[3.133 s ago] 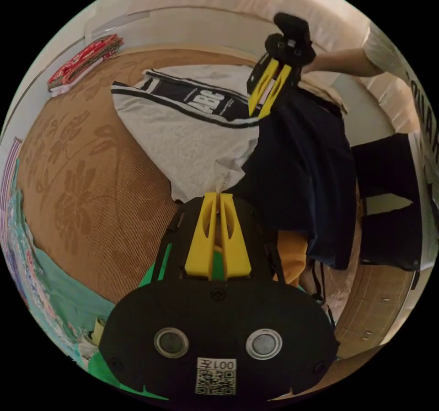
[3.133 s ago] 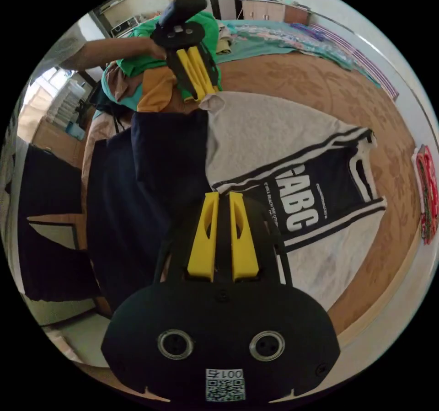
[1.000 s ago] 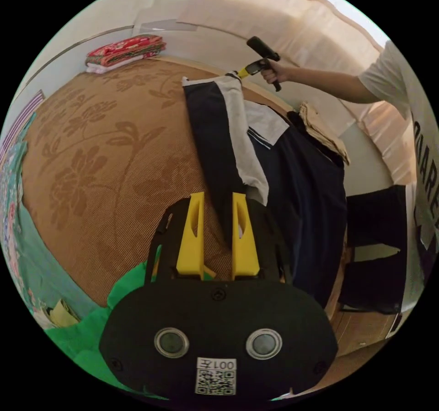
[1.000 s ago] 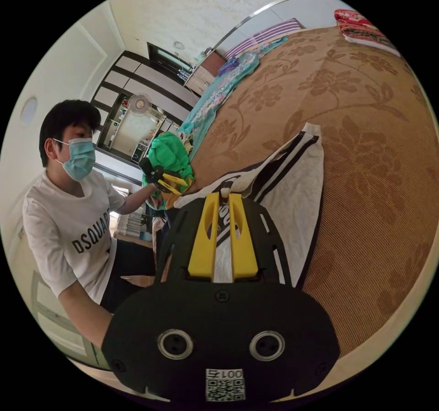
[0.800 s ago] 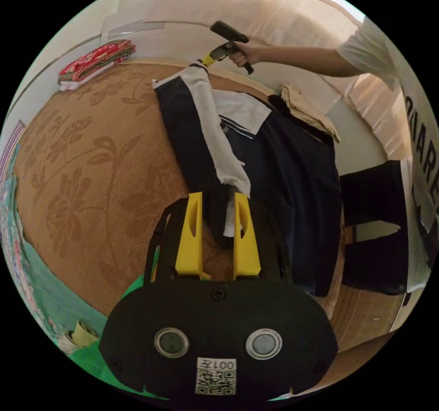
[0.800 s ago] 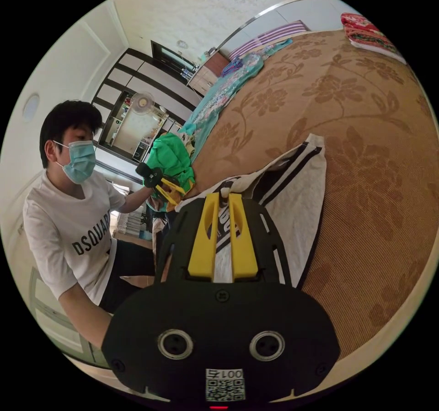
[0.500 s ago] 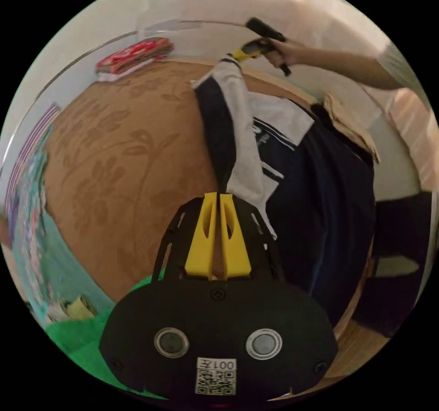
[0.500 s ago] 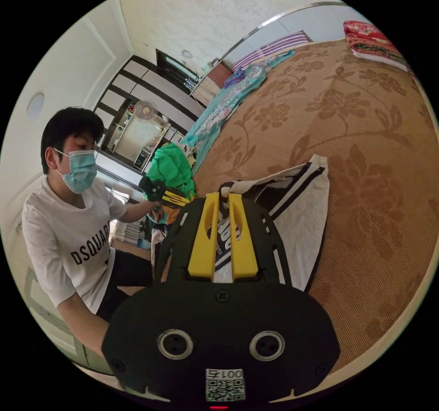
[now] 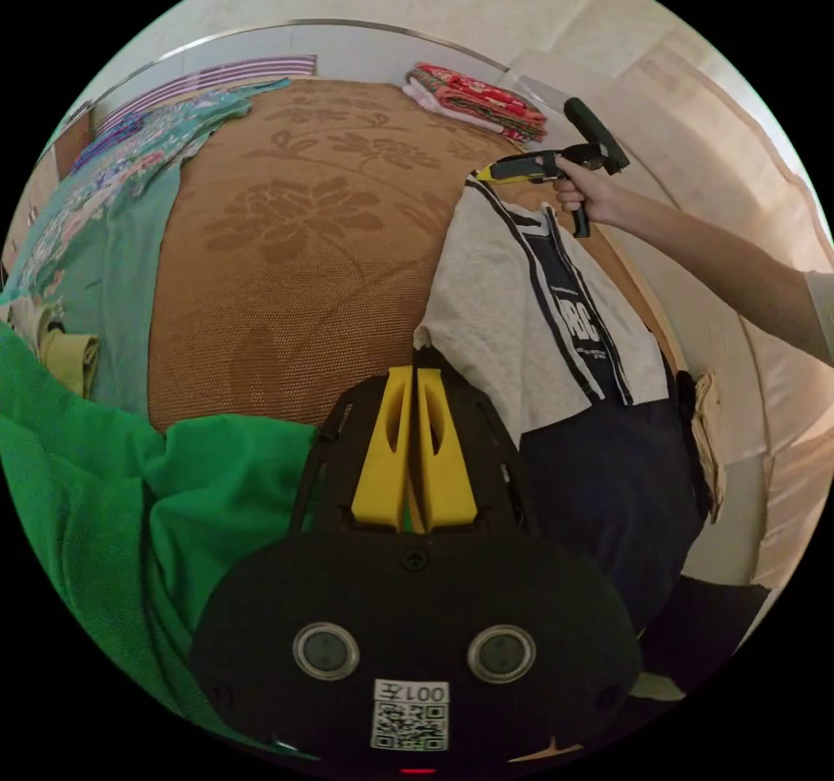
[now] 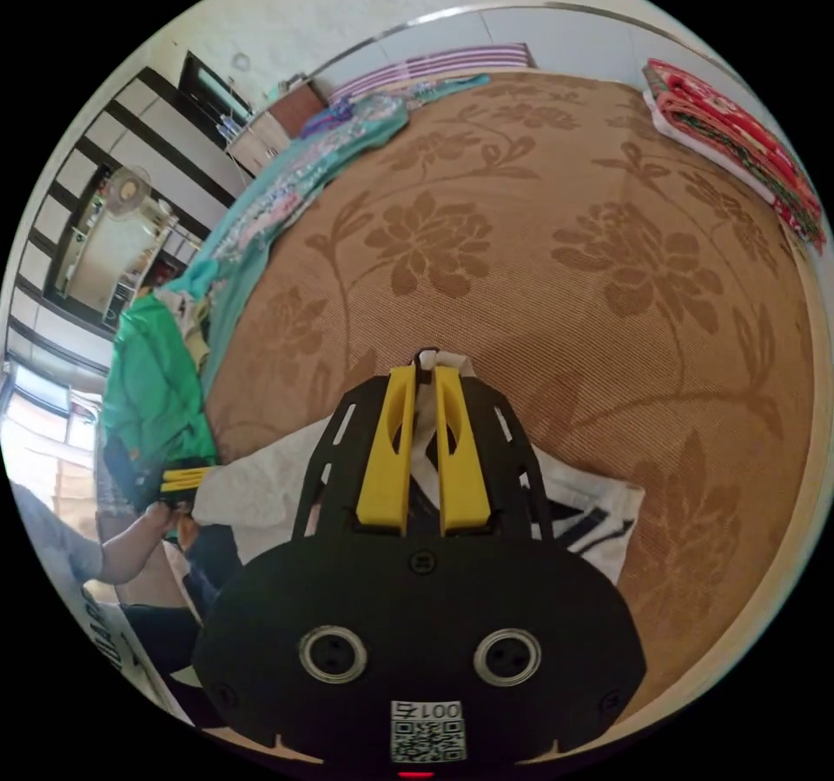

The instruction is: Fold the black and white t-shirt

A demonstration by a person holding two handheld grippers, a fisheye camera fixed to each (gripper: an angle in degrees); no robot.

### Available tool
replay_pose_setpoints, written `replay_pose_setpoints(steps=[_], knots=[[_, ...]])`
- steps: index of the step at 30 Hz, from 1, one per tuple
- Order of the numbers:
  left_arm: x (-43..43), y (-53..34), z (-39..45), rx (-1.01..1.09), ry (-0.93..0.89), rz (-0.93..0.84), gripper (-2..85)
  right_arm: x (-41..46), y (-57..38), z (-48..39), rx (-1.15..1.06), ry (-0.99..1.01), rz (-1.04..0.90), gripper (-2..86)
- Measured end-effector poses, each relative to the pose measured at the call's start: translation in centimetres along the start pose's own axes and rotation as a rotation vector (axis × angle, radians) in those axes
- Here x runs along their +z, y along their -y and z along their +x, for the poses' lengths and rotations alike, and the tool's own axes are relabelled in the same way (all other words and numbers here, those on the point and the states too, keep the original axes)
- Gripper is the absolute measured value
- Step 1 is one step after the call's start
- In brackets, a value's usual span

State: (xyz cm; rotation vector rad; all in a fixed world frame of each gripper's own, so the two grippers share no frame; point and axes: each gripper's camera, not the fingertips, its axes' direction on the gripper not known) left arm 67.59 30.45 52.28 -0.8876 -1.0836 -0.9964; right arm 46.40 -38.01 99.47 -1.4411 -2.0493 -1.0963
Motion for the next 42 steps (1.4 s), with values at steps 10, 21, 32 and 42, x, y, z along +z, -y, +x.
replay_pose_setpoints(steps=[10, 21, 32, 42], knots=[[0.8, -2.2, -0.5, -0.084, -0.029, 0.011, -1.0, -0.2, -0.4, -4.2, -0.056, -0.047, -0.020, 5.6], [0.8, -3.7, 0.8, -0.032, -0.011, -0.002, -1.0, -2.7, -22.1, -20.4, -0.146, -0.033, -0.069, 11.7], [0.3, -4.5, 2.8, 0.018, 0.058, 0.011, -1.0, 0.4, -27.3, -26.9, 0.063, -0.182, 0.020, 3.0], [-0.2, -6.4, 4.0, -0.042, 0.029, 0.026, -1.0, -5.3, -32.0, -29.5, 0.100, -0.175, 0.064, 0.5]])
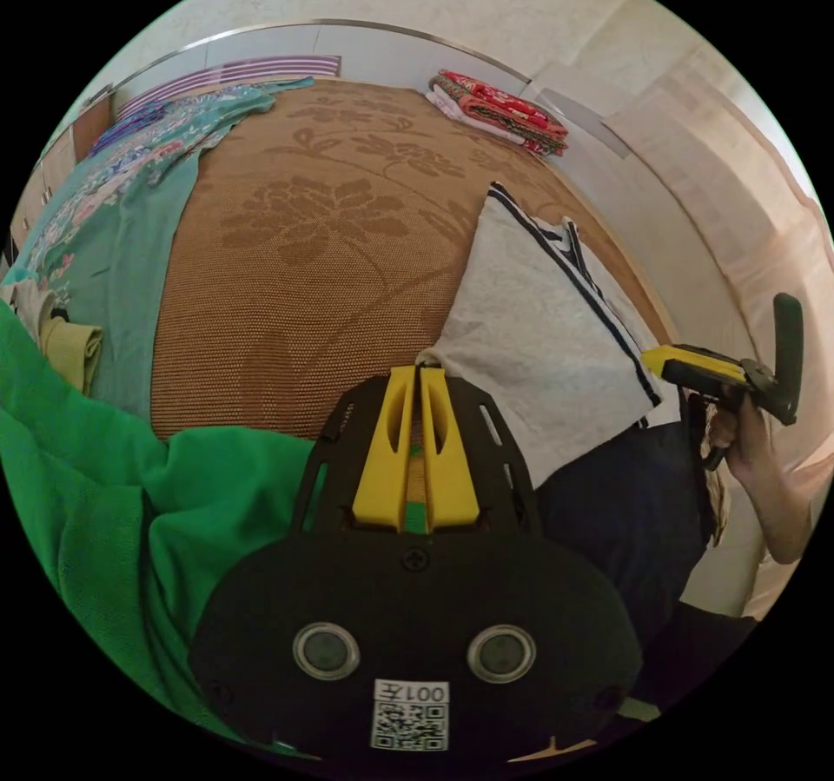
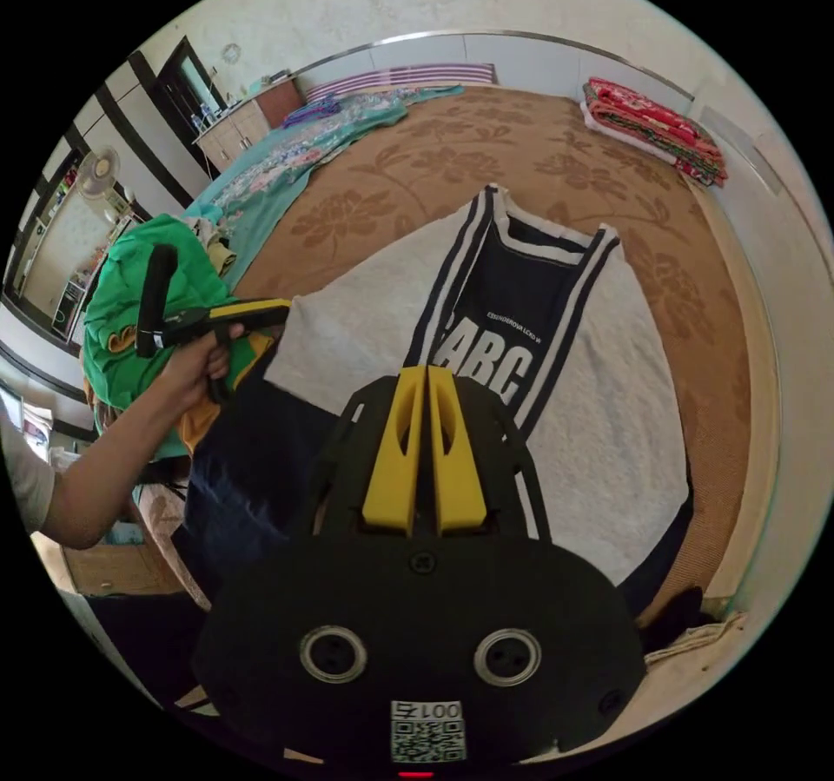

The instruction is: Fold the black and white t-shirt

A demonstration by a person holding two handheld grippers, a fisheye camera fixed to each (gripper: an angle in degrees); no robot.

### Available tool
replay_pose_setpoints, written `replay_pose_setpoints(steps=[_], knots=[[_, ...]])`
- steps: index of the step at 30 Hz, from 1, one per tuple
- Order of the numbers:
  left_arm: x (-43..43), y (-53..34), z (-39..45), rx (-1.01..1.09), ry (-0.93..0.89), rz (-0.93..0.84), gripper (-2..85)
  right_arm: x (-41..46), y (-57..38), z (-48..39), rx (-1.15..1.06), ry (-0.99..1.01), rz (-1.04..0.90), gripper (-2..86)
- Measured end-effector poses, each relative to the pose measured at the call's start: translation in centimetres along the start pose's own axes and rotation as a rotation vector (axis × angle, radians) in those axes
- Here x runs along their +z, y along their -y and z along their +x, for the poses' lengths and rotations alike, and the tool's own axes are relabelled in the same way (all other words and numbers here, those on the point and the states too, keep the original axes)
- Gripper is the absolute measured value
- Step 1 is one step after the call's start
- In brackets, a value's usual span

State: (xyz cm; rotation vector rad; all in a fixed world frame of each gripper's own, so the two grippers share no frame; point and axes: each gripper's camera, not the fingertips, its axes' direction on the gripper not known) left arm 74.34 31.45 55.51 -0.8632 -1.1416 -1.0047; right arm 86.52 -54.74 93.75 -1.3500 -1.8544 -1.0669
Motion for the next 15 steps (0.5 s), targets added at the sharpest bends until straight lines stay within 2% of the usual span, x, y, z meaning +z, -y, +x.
replay_pose_setpoints(steps=[5, 10, 15], knots=[[-0.5, -0.8, 0.7, -0.021, -0.032, 0.000, -1.0, 2.2, -2.4, -0.3, -0.057, -0.006, -0.056, 0.7], [-1.6, -1.6, 1.3, -0.062, -0.077, 0.010, -1.0, -0.3, -5.0, -0.2, 0.009, -0.054, 0.017, 0.5], [-4.8, -3.2, 2.2, -0.090, -0.097, 0.098, -0.9, -1.1, -7.5, -3.7, -0.179, 0.014, -0.003, 0.6]])
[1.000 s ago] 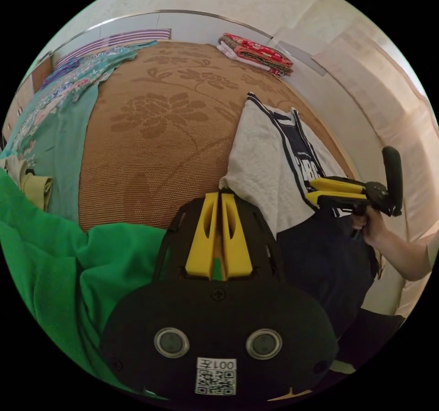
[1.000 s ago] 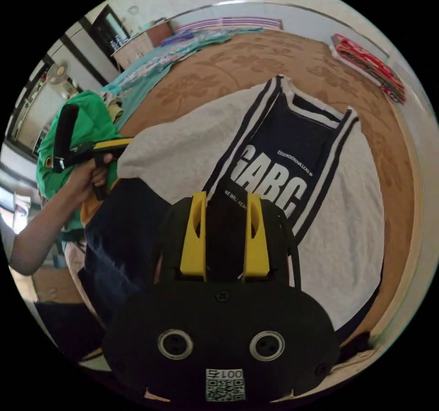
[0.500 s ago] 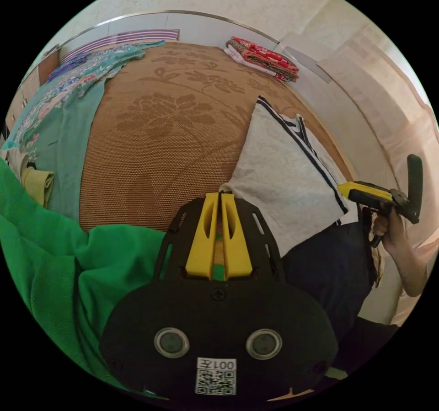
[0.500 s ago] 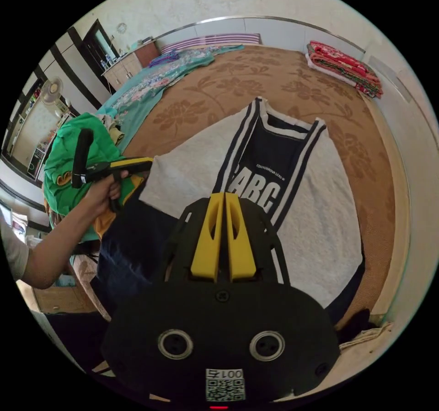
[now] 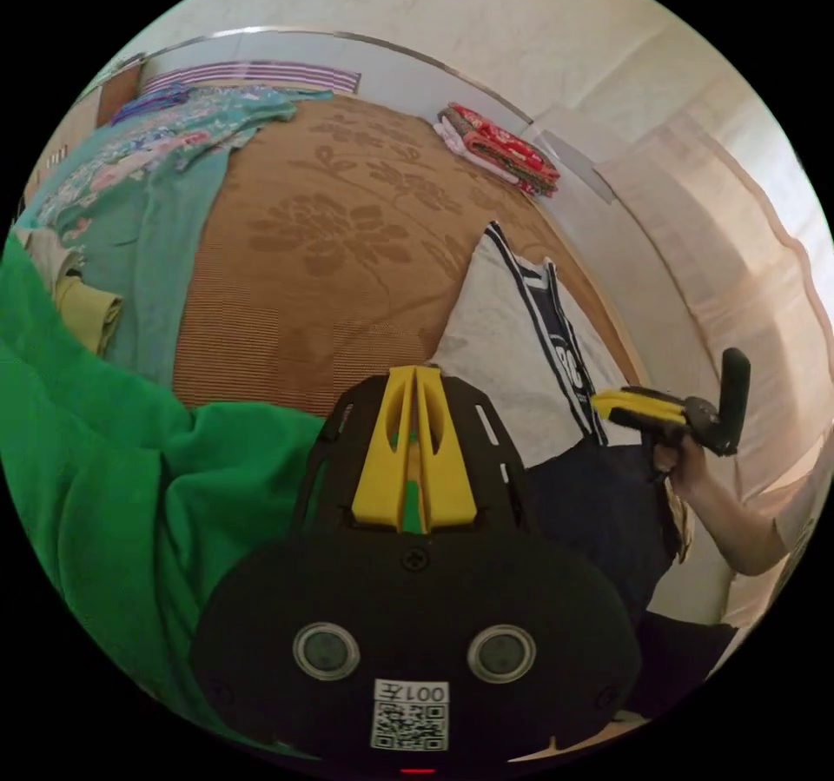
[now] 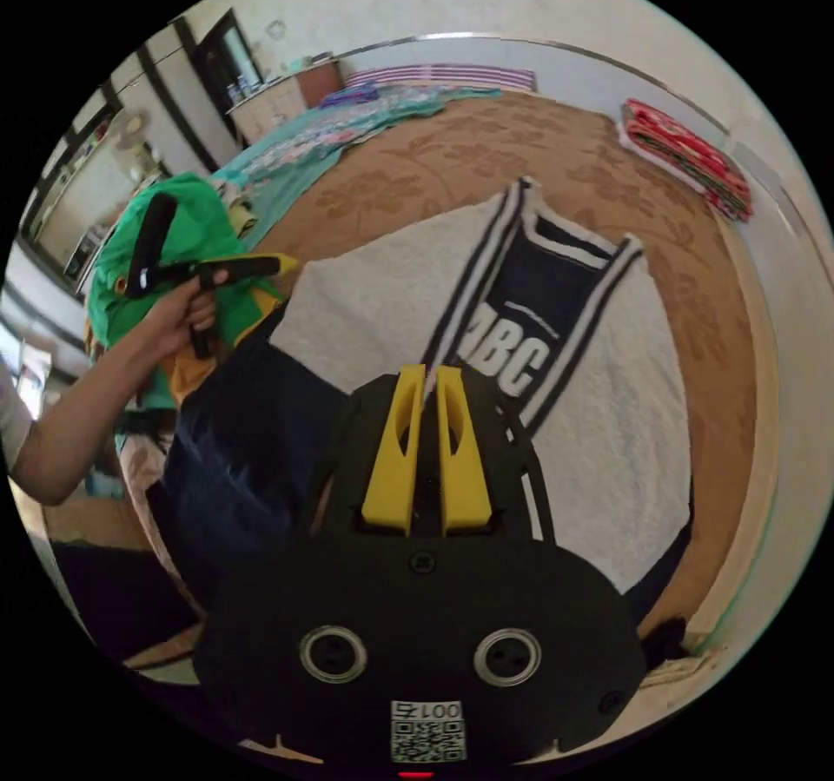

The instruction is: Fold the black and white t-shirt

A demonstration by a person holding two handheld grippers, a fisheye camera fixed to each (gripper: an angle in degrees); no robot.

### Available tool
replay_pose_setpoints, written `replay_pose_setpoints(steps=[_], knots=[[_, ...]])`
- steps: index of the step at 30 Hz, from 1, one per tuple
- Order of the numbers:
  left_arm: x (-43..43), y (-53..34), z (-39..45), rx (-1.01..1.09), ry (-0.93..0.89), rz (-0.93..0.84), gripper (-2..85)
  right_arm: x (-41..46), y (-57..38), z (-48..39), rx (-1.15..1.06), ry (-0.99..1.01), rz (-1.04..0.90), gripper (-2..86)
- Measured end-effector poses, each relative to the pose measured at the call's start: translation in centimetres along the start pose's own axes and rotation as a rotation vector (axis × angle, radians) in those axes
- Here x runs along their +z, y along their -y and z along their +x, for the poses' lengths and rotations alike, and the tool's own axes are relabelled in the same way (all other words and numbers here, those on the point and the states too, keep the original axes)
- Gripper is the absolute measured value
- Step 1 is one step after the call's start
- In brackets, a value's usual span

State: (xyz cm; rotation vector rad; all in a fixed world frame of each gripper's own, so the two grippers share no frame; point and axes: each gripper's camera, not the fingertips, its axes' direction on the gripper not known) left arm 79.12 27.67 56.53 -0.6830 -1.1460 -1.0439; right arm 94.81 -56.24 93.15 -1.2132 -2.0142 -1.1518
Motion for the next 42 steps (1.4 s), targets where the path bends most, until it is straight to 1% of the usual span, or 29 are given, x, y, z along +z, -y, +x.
replay_pose_setpoints(steps=[2, 3, 4, 5, 6, 7, 8, 10, 11, 12, 13, 14, 16, 18, 20, 21, 23, 25, 29, 30, 32, 34, 38, 40, 42], knots=[[-1.9, -0.3, 1.2, -0.018, 0.007, 0.060, -0.9, 0.8, -0.6, -1.6, -0.071, -0.014, -0.025, 0.7], [-2.2, -0.3, 1.8, -0.008, 0.005, 0.072, -0.9, 1.3, -1.3, -2.4, -0.095, -0.072, -0.017, 0.8], [-2.3, -0.1, 3.1, 0.036, -0.004, 0.071, -0.9, 1.5, -1.7, -2.8, -0.107, -0.103, -0.010, 0.8], [-1.6, 0.3, 4.8, 0.100, -0.005, 0.032, -1.0, 2.1, -2.4, -3.3, -0.128, -0.157, -0.020, 0.8], [-1.1, 0.5, 5.8, 0.140, 0.003, 0.000, -1.0, 2.6, -3.1, -3.7, -0.145, -0.159, -0.043, 0.8], [0.3, 0.8, 7.7, 0.225, 0.055, -0.083, -1.0, 2.5, -3.4, -3.9, -0.141, -0.160, -0.036, 0.8], [2.1, 0.7, 9.4, 0.307, 0.156, -0.180, -1.0, 2.1, -4.1, -4.2, -0.137, -0.151, -0.023, 0.8], [4.6, -0.1, 11.0, 0.400, 0.299, -0.286, -1.0, 1.2, -5.3, -4.7, -0.144, -0.123, -0.042, 0.7], [4.3, -0.6, 12.1, 0.438, 0.341, -0.261, -1.0, 0.0, -6.5, -5.0, -0.142, -0.127, -0.046, 0.6], [4.1, -0.7, 12.5, 0.443, 0.368, -0.276, -1.0, -1.8, -8.0, -5.1, -0.132, -0.162, -0.034, 0.6], [3.3, -0.9, 13.2, 0.418, 0.448, -0.319, -1.0, -2.8, -8.9, -5.1, -0.118, -0.191, -0.025, 0.6], [2.0, -1.4, 13.8, 0.385, 0.522, -0.317, -1.0, -5.0, -11.1, -4.9, -0.082, -0.251, -0.019, 0.7], [-0.1, -2.7, 14.6, 0.349, 0.576, -0.331, -1.0, -8.2, -14.8, -4.1, -0.013, -0.333, -0.059, 1.0], [-2.8, -4.6, 15.4, 0.300, 0.495, -0.340, -0.9, -12.1, -20.8, -2.4, 0.116, -0.392, -0.169, 2.0], [-6.2, -8.4, 16.6, 0.258, 0.322, -0.363, -0.8, -14.3, -25.8, -1.5, 0.201, -0.375, -0.271, 3.8], [-6.9, -9.5, 16.8, 0.244, 0.290, -0.380, -0.8, -15.2, -29.1, -1.2, 0.253, -0.366, -0.336, 5.7], [-8.9, -14.1, 17.0, 0.168, 0.225, -0.489, -0.4, -16.2, -33.5, -1.1, 0.330, -0.327, -0.399, 7.9], [-9.9, -17.0, 17.2, 0.148, 0.211, -0.551, 0.4, -16.5, -36.8, -1.1, 0.403, -0.280, -0.398, 9.7], [-10.9, -21.2, 17.4, 0.184, 0.338, -0.652, 5.5, -15.2, -41.9, -0.3, 0.577, -0.211, -0.365, 12.5], [-11.0, -21.4, 17.4, 0.181, 0.328, -0.652, 5.9, -15.1, -42.8, -0.2, 0.604, -0.180, -0.331, 12.2], [-11.3, -21.8, 17.2, 0.111, 0.240, -0.608, 6.1, -15.3, -43.8, 0.0, 0.632, -0.167, -0.283, 11.9], [-11.0, -22.1, 17.3, 0.077, 0.219, -0.606, 6.3, -15.5, -44.8, 0.5, 0.643, -0.168, -0.277, 11.7], [-10.7, -23.0, 18.9, 0.098, 0.371, -0.588, 5.0, -16.5, -47.2, 2.2, 0.648, -0.101, -0.253, 10.3], [-11.0, -23.5, 19.6, 0.104, 0.387, -0.574, 3.5, -16.9, -48.0, 3.0, 0.679, -0.074, -0.244, 8.9], [-11.3, -23.8, 20.0, 0.081, 0.391, -0.564, 2.1, -17.6, -49.0, 3.6, 0.679, -0.089, -0.250, 5.3]])
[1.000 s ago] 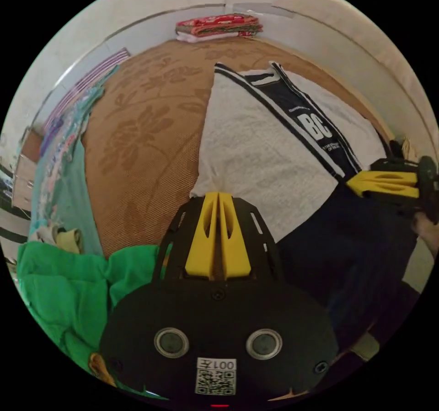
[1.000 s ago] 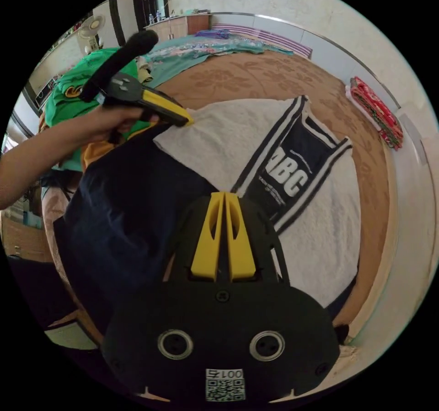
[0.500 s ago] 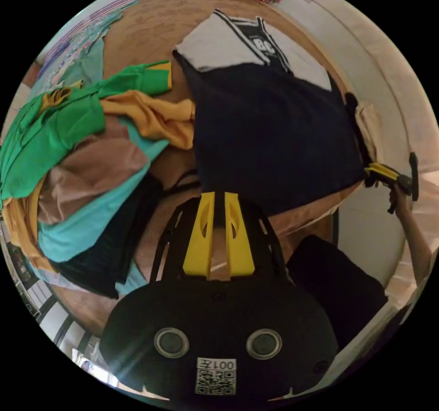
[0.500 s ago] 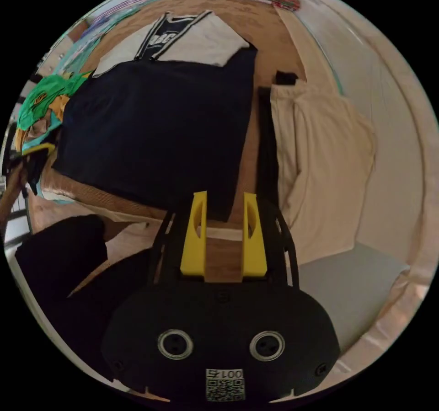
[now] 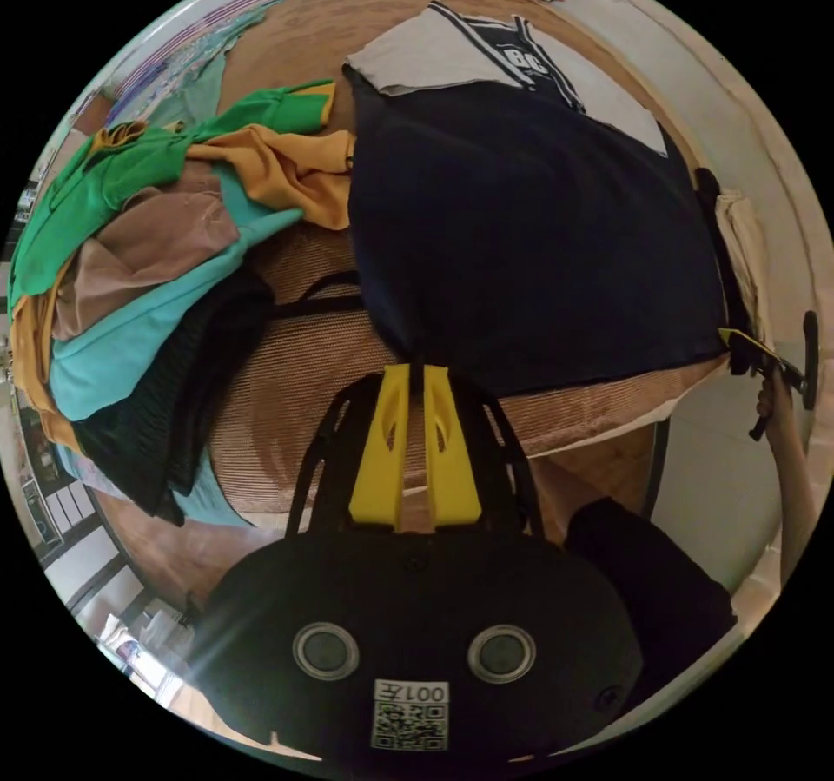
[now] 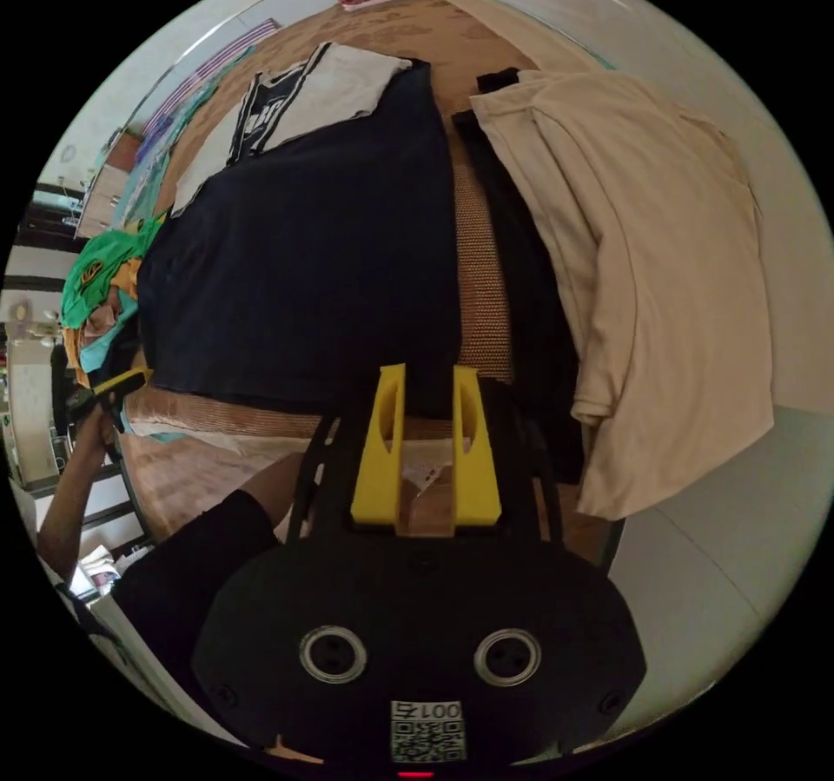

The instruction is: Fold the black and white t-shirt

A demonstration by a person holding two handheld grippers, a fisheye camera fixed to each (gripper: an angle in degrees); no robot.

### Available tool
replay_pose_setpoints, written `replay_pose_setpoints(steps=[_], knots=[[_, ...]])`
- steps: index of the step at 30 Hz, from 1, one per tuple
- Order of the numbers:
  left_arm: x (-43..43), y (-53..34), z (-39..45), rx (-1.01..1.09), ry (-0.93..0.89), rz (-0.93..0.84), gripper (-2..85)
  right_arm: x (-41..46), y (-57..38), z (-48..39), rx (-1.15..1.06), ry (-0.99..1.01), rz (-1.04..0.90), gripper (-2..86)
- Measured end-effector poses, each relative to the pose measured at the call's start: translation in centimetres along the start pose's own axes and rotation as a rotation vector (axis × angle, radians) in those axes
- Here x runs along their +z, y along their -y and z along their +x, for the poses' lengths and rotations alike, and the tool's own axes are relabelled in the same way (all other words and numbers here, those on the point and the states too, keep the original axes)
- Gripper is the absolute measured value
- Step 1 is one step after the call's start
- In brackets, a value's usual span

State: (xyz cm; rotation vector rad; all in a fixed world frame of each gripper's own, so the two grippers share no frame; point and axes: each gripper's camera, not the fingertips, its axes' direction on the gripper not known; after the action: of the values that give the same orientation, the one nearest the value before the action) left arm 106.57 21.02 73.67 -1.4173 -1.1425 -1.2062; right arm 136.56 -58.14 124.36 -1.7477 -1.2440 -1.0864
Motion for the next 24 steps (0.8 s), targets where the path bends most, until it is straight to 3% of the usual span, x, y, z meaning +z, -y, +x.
replay_pose_setpoints(steps=[8, 13, 15, 19, 24], knots=[[-5.5, -4.7, -1.7, -0.035, -0.211, -0.017, -0.2, -7.8, -3.3, 3.9, -0.128, 0.127, 0.039, 1.2], [-7.9, -9.6, -2.6, -0.119, -0.392, -0.165, -0.3, -10.4, -6.5, 6.7, -0.158, 0.114, -0.138, 0.8], [-9.6, -10.3, -3.2, -0.192, -0.483, -0.143, -0.3, -12.0, -7.2, 7.7, -0.171, 0.150, -0.174, 0.8], [-14.4, -4.9, -3.7, -0.078, -0.440, 0.055, -0.4, -16.1, -3.4, 7.2, -0.253, 0.151, 0.013, 0.8], [-16.5, 8.6, -4.9, 0.070, -0.355, 0.310, -0.2, -17.8, 11.6, 6.1, -0.338, 0.130, 0.340, 0.9]])
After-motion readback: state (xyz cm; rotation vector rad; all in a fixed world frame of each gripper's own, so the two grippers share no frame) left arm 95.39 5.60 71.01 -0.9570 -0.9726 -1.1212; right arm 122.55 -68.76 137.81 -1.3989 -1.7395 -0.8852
